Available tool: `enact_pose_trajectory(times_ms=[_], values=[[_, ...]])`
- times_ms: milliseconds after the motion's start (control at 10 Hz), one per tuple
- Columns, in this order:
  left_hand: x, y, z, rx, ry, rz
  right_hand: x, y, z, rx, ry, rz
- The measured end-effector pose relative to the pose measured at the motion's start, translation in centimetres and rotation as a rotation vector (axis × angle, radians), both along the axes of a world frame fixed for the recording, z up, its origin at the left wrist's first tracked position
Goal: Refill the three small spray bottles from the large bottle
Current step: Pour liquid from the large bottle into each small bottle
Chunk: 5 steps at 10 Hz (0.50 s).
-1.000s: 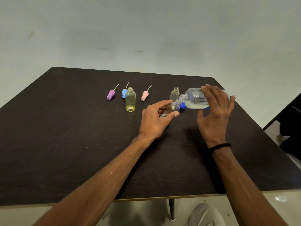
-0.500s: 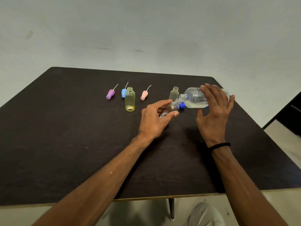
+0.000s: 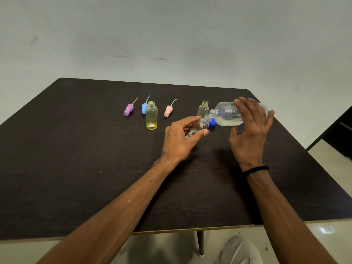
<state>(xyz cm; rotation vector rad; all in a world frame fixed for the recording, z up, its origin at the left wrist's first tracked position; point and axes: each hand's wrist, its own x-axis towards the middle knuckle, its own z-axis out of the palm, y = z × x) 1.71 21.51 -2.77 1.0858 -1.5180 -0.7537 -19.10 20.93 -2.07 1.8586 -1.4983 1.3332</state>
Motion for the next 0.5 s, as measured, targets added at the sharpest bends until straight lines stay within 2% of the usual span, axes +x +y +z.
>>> enact_pose_trajectory(times_ms=[500], values=[[0.01,0.07,0.09,-0.008,-0.014,-0.003,-0.03,0.04,0.04,-0.005,-0.001,0.002]])
